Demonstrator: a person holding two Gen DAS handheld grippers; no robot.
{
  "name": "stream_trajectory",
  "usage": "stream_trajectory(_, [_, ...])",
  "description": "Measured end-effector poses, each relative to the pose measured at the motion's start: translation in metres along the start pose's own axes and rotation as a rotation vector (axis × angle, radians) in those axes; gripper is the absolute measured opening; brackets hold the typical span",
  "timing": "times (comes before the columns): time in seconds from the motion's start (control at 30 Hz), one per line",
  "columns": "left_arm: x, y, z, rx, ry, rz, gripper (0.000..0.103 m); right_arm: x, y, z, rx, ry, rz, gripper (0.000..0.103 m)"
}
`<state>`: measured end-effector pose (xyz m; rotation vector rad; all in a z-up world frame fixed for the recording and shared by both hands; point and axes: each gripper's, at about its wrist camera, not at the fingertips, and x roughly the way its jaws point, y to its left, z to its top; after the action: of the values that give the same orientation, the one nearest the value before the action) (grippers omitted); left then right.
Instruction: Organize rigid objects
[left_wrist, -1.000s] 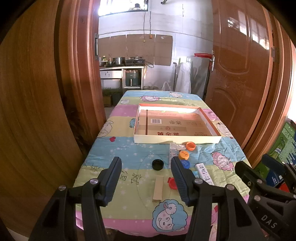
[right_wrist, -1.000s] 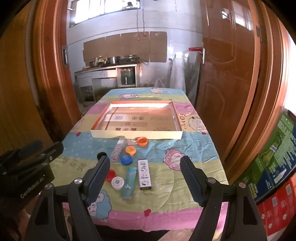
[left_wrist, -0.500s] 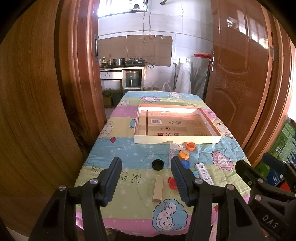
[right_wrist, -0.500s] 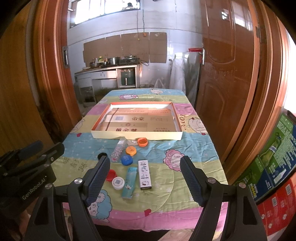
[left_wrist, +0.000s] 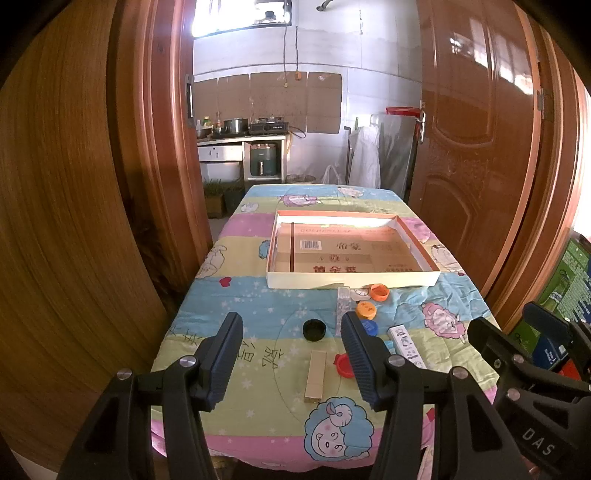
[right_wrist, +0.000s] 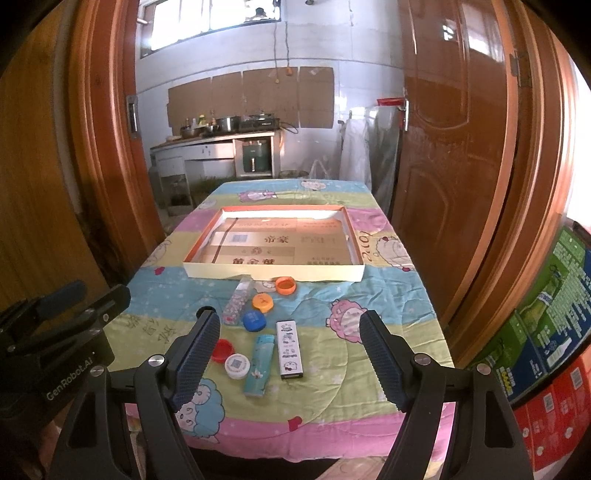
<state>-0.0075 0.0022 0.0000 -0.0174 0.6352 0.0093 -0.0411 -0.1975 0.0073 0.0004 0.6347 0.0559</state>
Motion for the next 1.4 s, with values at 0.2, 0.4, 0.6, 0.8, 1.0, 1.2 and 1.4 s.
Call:
stream_trajectory(0.2, [-0.0009, -0.0006, 0.0005, 0.002, -0.001, 0.001, 0.056, -0.0015, 0.0003, 0.0014, 0.0, -0.002, 0.002, 0.079])
stream_trajectory(0.4, [-0.002, 0.0004, 0.0018, 0.002, -0.003, 0.0, 0.056, -0.0021, 0.0002, 0.0017, 0.001, -0.004, 0.002, 0.079])
stream_trajectory(0.6, [-0.0022, -0.0001, 0.0014, 0.002, -0.004, -0.001, 0.056, -0.0025, 0.0002, 0.0016, 0.001, -0.005, 0.002, 0.079])
stream_trajectory(0.8, [-0.0028, 0.0001, 0.0025, 0.004, -0.002, -0.002, 0.056, -0.003, 0.0003, 0.0013, 0.002, -0.004, 0.006, 0.079])
stream_trajectory(1.0, [-0.0035, 0.0, 0.0024, 0.005, -0.002, -0.002, 0.056, -0.0029, 0.0014, 0.0021, 0.001, -0.003, 0.009, 0.079])
stream_trajectory(1.2, [-0.0036, -0.0002, 0.0023, 0.006, -0.001, -0.002, 0.056, -0.0026, 0.0001, 0.0, 0.001, 0.0, 0.017, 0.079])
stream_trajectory(1.4, [-0.0019, 0.0009, 0.0007, 0.005, 0.001, -0.003, 0.056, -0.0008, 0.0006, -0.0003, 0.0, 0.002, 0.018, 0.079])
